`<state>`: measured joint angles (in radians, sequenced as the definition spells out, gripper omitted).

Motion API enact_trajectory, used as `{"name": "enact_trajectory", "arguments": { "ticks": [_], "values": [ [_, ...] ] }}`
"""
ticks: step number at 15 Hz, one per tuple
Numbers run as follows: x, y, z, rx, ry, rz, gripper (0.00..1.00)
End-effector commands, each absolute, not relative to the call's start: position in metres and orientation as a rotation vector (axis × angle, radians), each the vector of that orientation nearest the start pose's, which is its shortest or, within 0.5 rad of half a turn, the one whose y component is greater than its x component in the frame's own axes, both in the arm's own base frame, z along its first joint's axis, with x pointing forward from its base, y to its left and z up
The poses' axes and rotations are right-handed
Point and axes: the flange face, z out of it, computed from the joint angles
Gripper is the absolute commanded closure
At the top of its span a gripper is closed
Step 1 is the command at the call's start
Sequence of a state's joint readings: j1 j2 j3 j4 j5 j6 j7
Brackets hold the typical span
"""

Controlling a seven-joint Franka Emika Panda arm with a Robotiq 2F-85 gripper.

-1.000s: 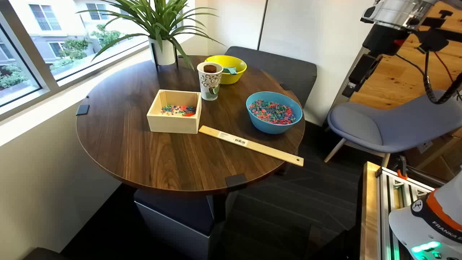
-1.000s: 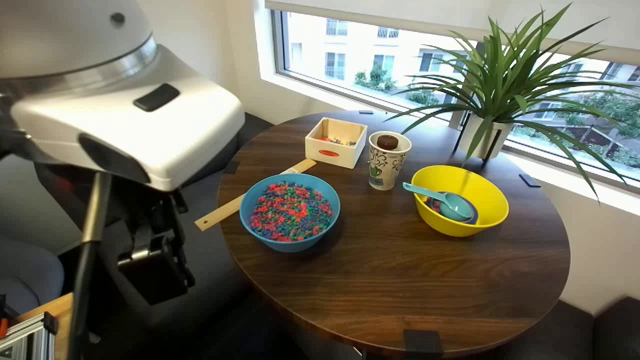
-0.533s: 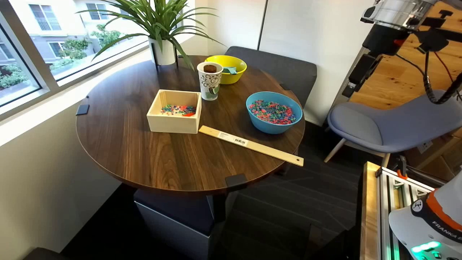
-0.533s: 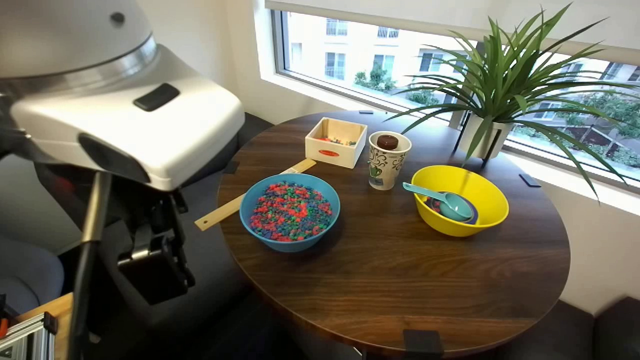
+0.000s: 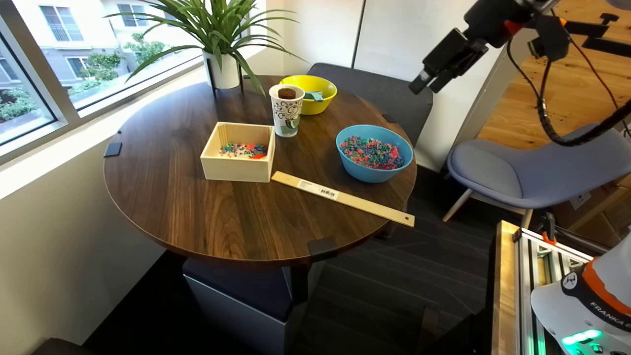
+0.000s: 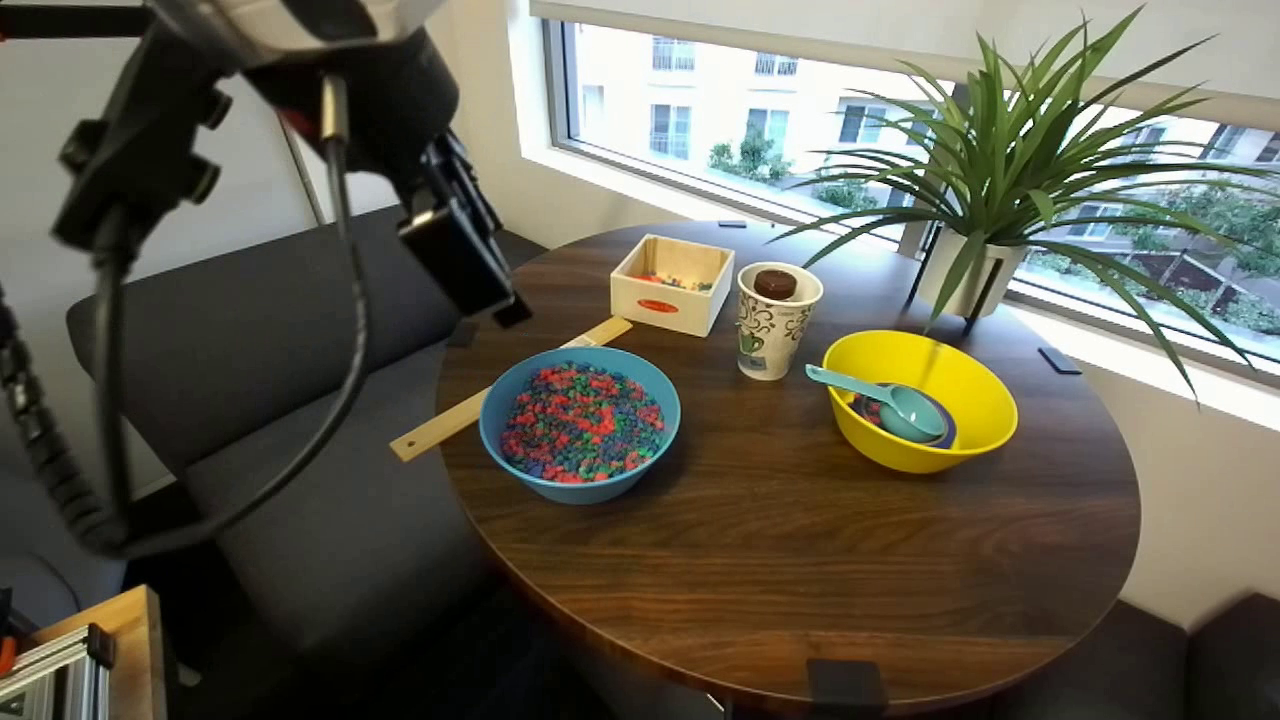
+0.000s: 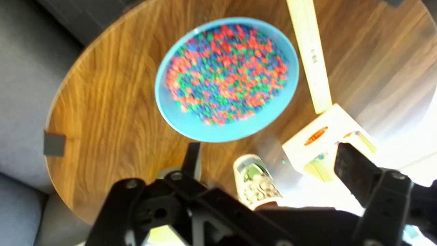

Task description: Move the bottle to the table

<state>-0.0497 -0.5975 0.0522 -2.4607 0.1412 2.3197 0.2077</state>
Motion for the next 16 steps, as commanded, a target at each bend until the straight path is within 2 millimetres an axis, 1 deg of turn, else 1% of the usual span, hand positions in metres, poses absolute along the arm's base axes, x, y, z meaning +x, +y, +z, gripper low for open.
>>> {"name": "enact_trajectory", "arguments": {
  "ticks": [1,2,3,4,5,6,7,8,9,11,12,13,14,15,16],
  "values": [
    [0.472,0.049,0.571,-2.969,0.273,-0.909,0.0],
    [0.495,0.05,0.576,-3.005,0.214,-0.969,0.0],
    [0.509,0.048,0.579,-3.042,0.163,-1.031,0.0],
    [0.53,0.037,0.579,-3.08,0.157,-1.059,0.0],
    [0.543,0.028,0.579,-3.114,0.145,-1.074,0.0],
    [0.555,0.015,0.575,-3.162,0.17,-1.055,0.0],
    [0.563,0.007,0.573,-3.199,0.181,-1.041,0.0],
    [0.538,0.018,0.577,-3.137,0.152,-1.062,0.0],
    [0.55,0.008,0.573,-3.159,0.159,-1.06,0.0],
    [0.563,0.001,0.569,-3.172,0.161,-1.054,0.0],
    [0.565,0.001,0.569,-3.172,0.158,-1.055,0.0],
    [0.568,0.006,0.566,-3.138,0.144,-1.041,0.0],
    [0.575,0.011,0.564,-3.159,0.11,-1.047,0.0],
    [0.578,0.013,0.563,-3.159,0.095,-1.04,0.0],
    [0.582,0.019,0.557,-3.15,0.07,-1.014,0.0]
  ]
}}
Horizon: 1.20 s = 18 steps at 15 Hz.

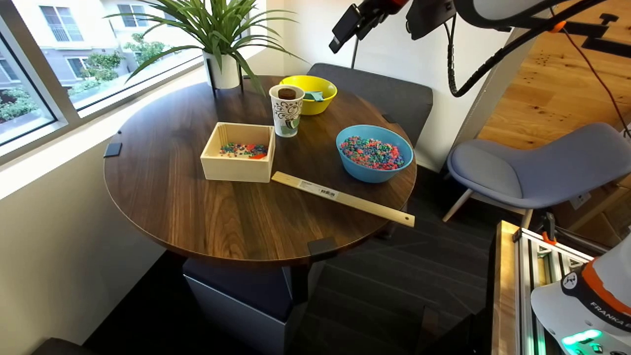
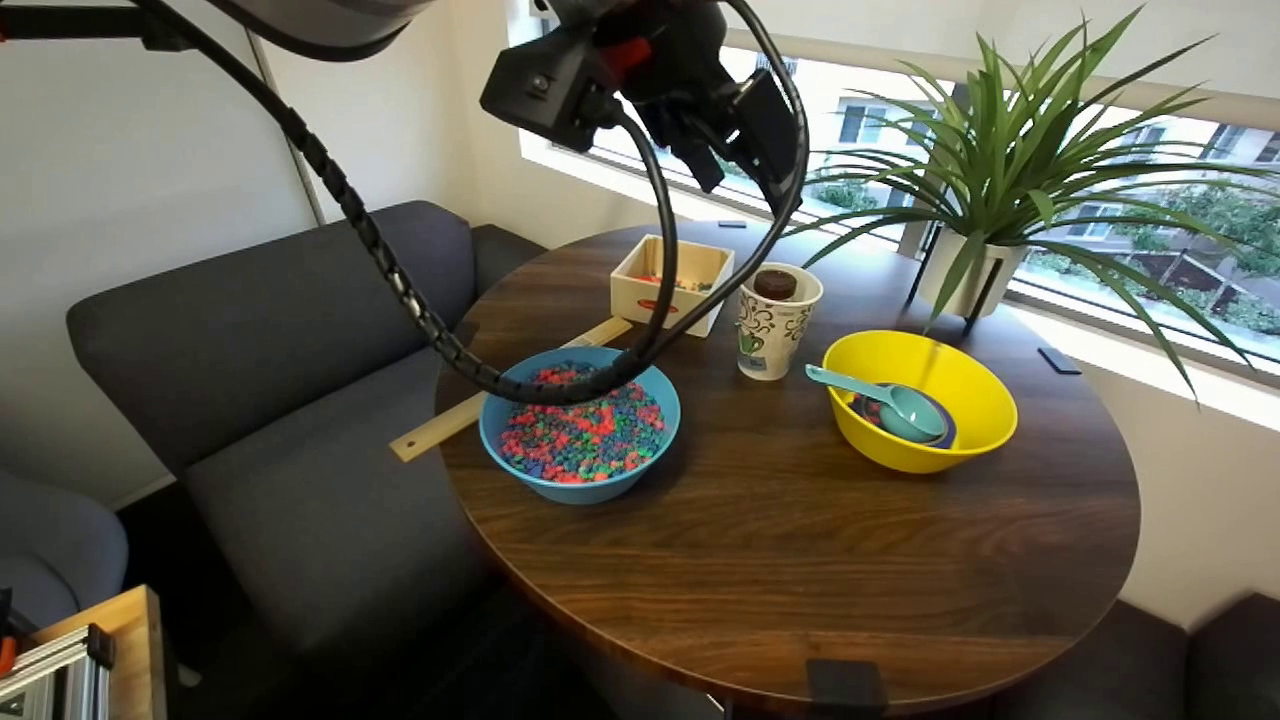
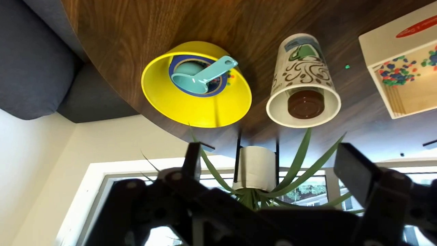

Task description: Move the bottle to the table

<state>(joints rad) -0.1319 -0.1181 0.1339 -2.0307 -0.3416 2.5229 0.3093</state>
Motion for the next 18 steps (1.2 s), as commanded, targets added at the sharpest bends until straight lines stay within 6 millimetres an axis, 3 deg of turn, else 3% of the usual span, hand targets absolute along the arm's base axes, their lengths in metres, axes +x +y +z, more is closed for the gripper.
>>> {"name": "enact_trajectory", "arguments": {
  "ticks": [1,8,13,14,18],
  "values": [
    [0.585,0.023,0.555,-3.152,0.051,-1.009,0.0],
    [0.626,0.067,0.522,-3.196,-0.055,-0.928,0.0],
    [0.658,0.06,0.489,-3.244,0.035,-0.723,0.0],
    [0.642,0.062,0.495,-3.231,-0.025,-0.784,0.0],
    [0.647,0.059,0.494,-3.235,-0.018,-0.784,0.0]
  ]
}}
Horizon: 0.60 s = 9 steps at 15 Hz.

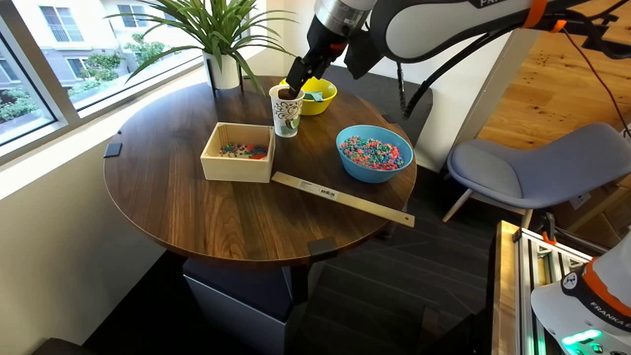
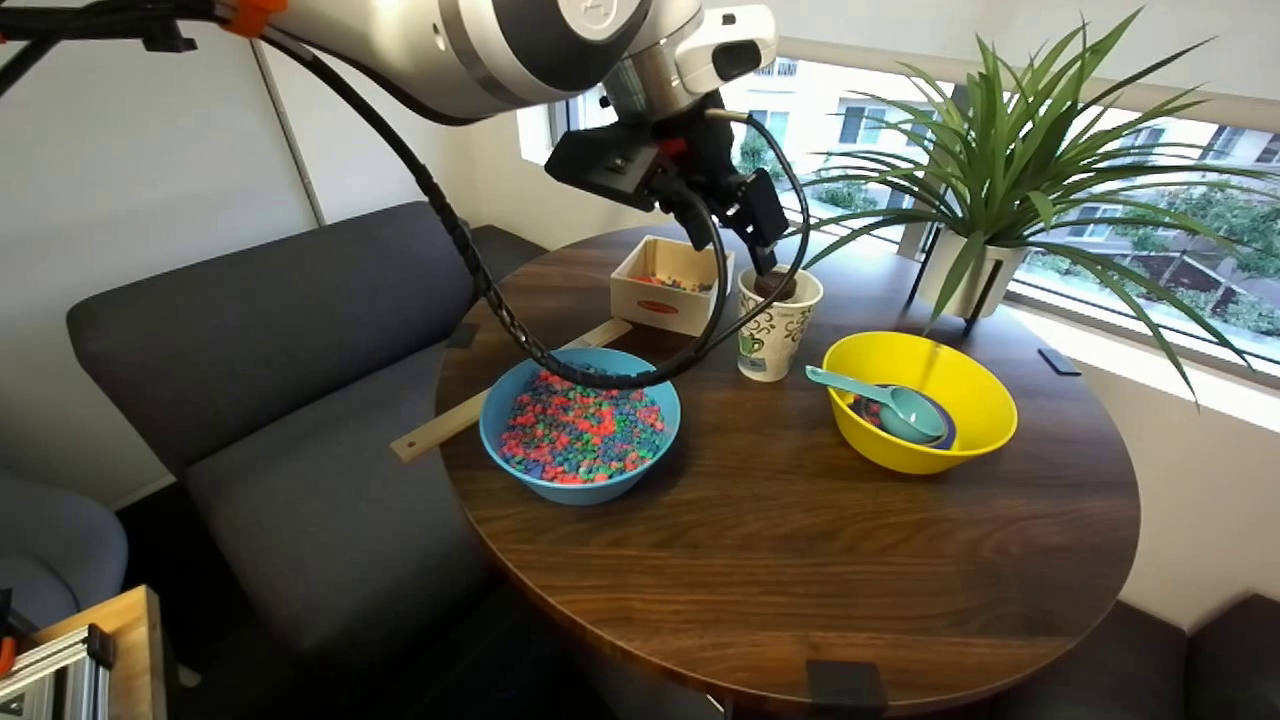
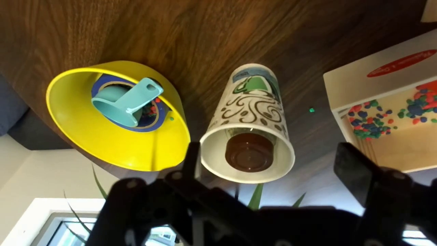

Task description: Move the bottle to the table

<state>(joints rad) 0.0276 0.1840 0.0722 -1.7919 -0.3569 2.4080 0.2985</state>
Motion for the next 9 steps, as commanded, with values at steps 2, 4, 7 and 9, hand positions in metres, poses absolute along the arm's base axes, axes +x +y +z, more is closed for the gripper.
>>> {"name": "enact_trajectory", "arguments": {
  "ticks": [2,4,7,9],
  "values": [
    [0.663,0.053,0.487,-3.2,-0.009,-0.719,0.0],
    [0.68,0.041,0.486,-3.158,-0.012,-0.678,0.0],
    [0.705,0.026,0.49,-3.142,0.006,-0.666,0.0],
    [0.718,0.023,0.492,-3.167,0.017,-0.663,0.07]
  ]
}}
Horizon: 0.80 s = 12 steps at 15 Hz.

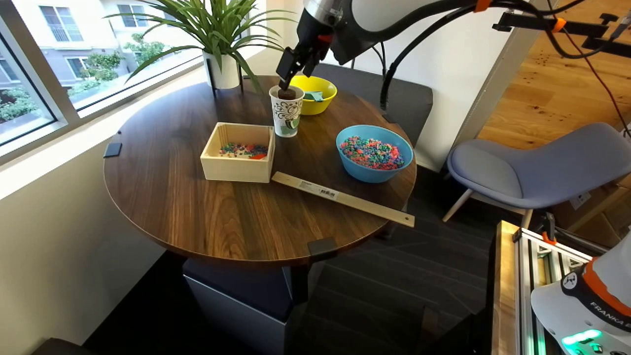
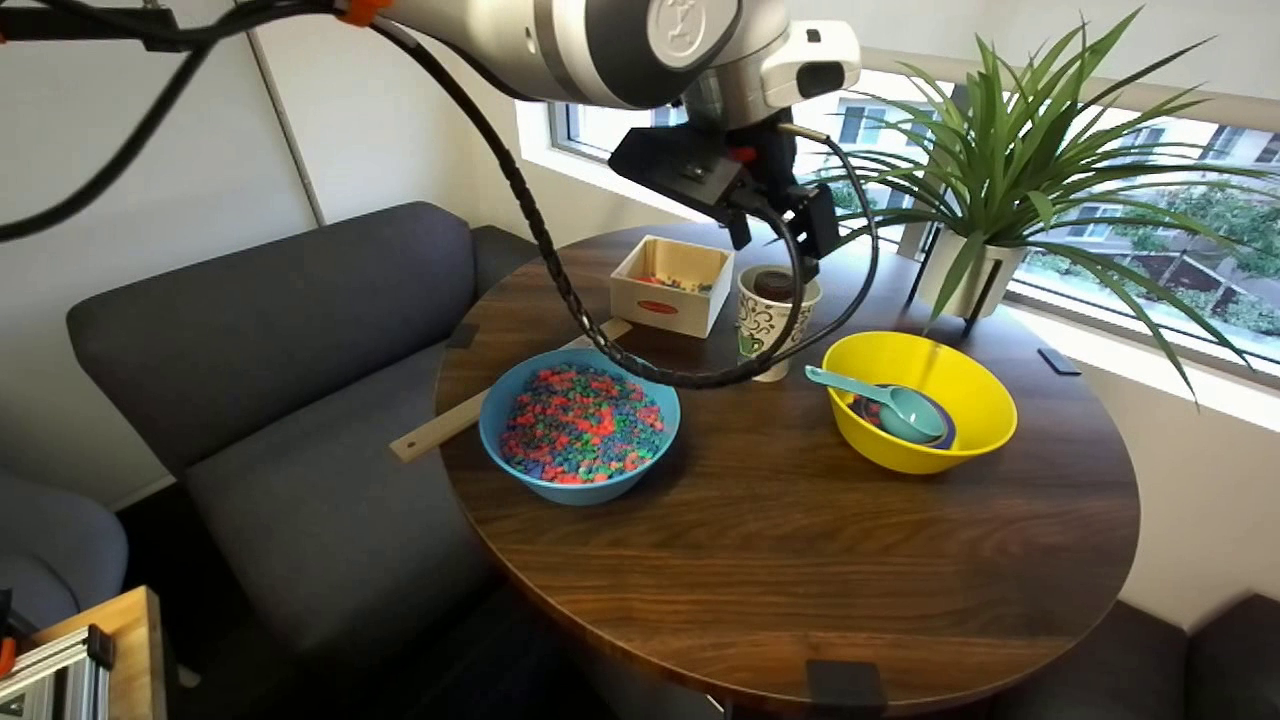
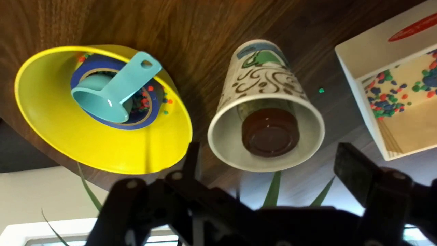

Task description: Move the bottle to the table

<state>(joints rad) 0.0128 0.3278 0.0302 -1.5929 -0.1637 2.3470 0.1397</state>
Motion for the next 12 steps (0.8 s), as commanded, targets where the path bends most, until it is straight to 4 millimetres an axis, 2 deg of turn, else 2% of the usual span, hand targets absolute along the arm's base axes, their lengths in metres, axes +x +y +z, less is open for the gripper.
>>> {"name": "enact_trajectory", "arguments": {
  "ticks": [1,2,3,5,8,9,12],
  "values": [
    [0.722,0.024,0.493,-3.178,0.017,-0.665,0.16],
    [0.725,0.025,0.494,-3.183,0.022,-0.661,0.28],
    [0.727,0.028,0.496,-3.191,0.019,-0.662,0.33],
    [0.731,0.033,0.496,-3.216,0.011,-0.668,0.33],
    [0.735,0.033,0.488,-3.257,0.004,-0.624,0.2],
    [0.735,0.032,0.485,-3.274,-0.001,-0.603,0.23],
    [0.734,0.03,0.472,-3.303,-0.013,-0.532,0.24]
  ]
}}
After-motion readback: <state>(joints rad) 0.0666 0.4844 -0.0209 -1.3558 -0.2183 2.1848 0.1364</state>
